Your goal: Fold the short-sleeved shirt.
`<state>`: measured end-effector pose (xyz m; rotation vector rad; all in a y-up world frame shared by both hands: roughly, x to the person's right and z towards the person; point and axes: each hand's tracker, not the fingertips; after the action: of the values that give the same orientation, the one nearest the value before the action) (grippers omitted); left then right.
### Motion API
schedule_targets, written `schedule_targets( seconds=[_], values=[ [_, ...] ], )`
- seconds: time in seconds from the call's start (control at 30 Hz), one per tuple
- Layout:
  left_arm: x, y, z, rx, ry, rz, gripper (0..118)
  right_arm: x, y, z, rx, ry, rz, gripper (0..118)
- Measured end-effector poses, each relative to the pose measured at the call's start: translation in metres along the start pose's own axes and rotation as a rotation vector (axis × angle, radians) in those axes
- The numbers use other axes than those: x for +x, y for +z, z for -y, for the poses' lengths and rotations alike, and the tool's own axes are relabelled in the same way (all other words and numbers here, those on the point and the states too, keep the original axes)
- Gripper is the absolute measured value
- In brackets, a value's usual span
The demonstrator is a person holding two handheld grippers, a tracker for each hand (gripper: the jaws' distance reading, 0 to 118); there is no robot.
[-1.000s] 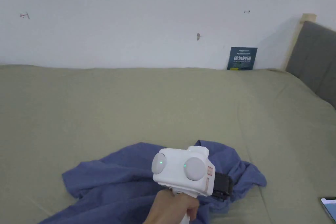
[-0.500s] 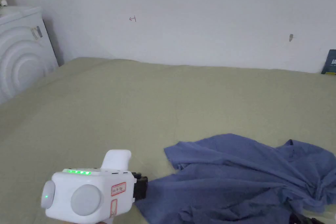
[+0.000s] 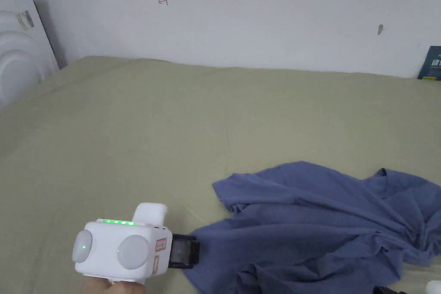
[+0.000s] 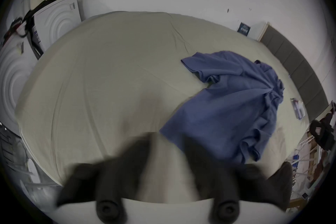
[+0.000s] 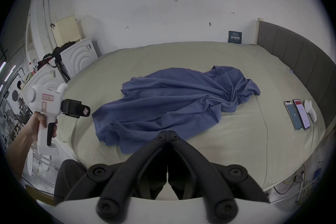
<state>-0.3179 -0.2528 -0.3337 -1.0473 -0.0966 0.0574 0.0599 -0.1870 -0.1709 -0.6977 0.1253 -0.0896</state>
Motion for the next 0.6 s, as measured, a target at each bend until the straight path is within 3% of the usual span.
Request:
schedule_targets(
  seconds=[0.03,0.07,0.23,0.27,0.3,0.33,0.37,0.4,0.47,0.6],
  values=[
    [0.0,-0.003,-0.01,0.101,-0.025,0.03,117,0.001,-0.002,0.0,-0.006,-0.001,0.004,0],
    [0.0,-0.013,-0.005,-0.01,-0.024,-0.001,117,0.002,-0.005,0.001,-0.016,0.0,0.009,0],
    [0.005,-0.048,-0.015,-0.028,-0.06,-0.026,115,0.012,-0.015,0.004,-0.052,-0.007,0.023,0],
    [0.006,-0.049,-0.014,-0.037,-0.061,-0.032,105,0.013,-0.018,0.004,-0.06,-0.008,0.03,0],
    [0.005,-0.046,-0.01,-0.033,-0.049,-0.017,83,0.014,-0.019,0.005,-0.06,-0.008,0.03,0],
    [0.008,-0.04,-0.004,-0.001,-0.016,0.006,71,0.014,-0.019,0.006,-0.062,-0.01,0.03,0],
    [0.008,-0.034,-0.001,0.034,-0.021,-0.033,46,0.015,-0.02,0.007,-0.065,-0.015,0.029,0],
    [0.006,-0.029,0.0,0.057,-0.045,0.024,1,0.015,-0.021,0.008,-0.069,-0.017,0.024,0],
    [-0.003,-0.018,0.008,0.067,0.084,0.133,1,0.015,-0.023,0.009,-0.079,-0.023,0.011,0],
    [-0.003,-0.008,0.013,0.051,0.024,0.129,1,0.013,-0.025,0.008,-0.08,-0.031,0.001,0]
  ],
)
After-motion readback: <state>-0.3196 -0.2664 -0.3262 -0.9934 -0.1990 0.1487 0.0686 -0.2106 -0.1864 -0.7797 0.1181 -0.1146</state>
